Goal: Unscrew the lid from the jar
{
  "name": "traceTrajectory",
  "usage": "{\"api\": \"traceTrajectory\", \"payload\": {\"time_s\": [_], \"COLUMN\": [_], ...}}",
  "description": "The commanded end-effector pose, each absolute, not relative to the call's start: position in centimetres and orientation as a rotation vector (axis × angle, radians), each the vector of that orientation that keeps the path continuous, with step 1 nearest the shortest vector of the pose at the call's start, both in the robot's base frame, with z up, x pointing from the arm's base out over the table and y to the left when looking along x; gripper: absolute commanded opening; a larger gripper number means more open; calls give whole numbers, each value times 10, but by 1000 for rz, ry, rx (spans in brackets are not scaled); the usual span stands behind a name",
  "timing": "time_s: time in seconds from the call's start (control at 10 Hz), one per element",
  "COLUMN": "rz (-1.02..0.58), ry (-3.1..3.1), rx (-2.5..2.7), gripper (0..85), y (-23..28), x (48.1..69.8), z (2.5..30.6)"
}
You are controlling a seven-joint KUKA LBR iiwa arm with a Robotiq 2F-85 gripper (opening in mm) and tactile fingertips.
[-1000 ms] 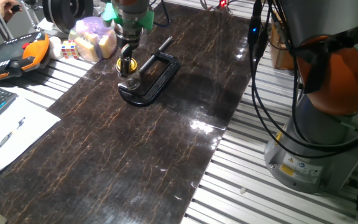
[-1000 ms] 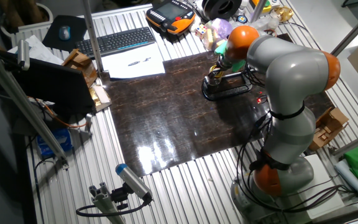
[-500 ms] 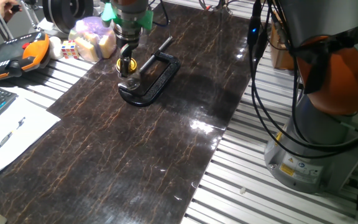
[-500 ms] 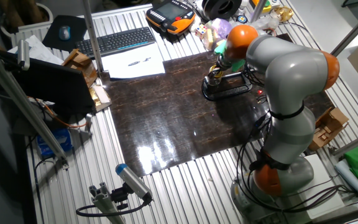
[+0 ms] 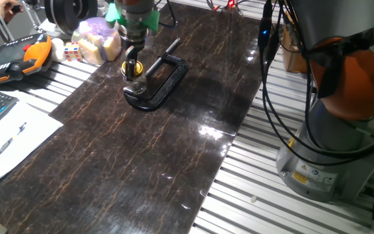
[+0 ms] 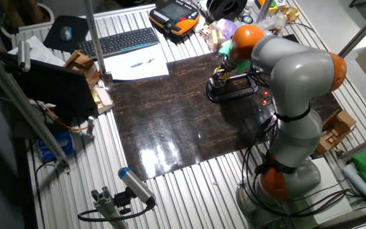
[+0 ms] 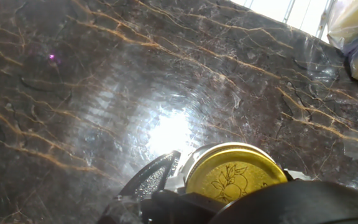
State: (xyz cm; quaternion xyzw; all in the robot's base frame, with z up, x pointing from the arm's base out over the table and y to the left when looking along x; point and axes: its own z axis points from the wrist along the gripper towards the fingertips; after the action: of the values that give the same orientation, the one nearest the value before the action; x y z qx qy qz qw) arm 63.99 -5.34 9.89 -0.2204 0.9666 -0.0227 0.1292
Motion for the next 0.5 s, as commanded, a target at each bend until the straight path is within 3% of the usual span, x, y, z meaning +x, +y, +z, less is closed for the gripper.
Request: {"api": "traceTrajectory", "payload": {"time_s": [0.0,0.1,0.2,0.3,0.4], "rz": [-62,-62,-61,-60,-55], "ry": [2805,2797,2794,2789,2789], "rx": [-639,-637,-635,-634,-604], "gripper": [57,240,477,650,757], "y": [-53,-53,-53,-53,-53], "x": [639,639,639,639,639], "z": [98,98,98,98,98]}}
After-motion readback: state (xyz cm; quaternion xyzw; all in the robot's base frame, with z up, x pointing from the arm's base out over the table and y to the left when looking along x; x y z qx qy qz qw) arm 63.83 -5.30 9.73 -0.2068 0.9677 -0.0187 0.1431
